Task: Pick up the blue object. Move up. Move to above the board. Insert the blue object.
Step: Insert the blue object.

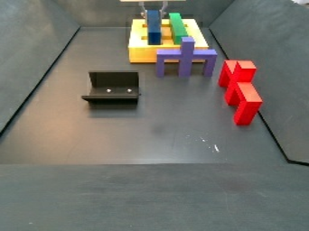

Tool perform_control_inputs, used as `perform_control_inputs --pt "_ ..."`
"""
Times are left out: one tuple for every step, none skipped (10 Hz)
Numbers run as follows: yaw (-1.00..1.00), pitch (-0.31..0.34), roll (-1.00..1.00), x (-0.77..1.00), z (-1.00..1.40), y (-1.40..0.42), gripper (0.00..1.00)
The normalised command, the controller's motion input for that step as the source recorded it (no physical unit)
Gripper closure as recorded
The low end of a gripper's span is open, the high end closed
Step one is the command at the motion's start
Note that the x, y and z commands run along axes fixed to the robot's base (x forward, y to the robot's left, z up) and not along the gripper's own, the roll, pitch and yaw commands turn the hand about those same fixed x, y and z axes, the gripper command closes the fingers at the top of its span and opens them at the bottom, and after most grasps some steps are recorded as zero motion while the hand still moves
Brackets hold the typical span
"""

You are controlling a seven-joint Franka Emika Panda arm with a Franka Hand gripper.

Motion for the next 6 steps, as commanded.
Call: perform_control_inputs --pt "0.00 -0.013 0.15 -0.15 -0.23 -0.09 1.00" --pt "0.00 -0.003 0.11 -0.15 -0.27 -0.02 1.00" --pt "-0.01 0.000 0.08 -0.13 -0.27 0.00 1.00" --pt "-0.05 0.000 0.04 -0.11 -0.26 0.00 1.00" --pt "0.00 0.000 0.00 0.00 -0.16 0.00 1.00" --pt "0.00 0.000 0.00 0.00 0.00 0.00 1.00"
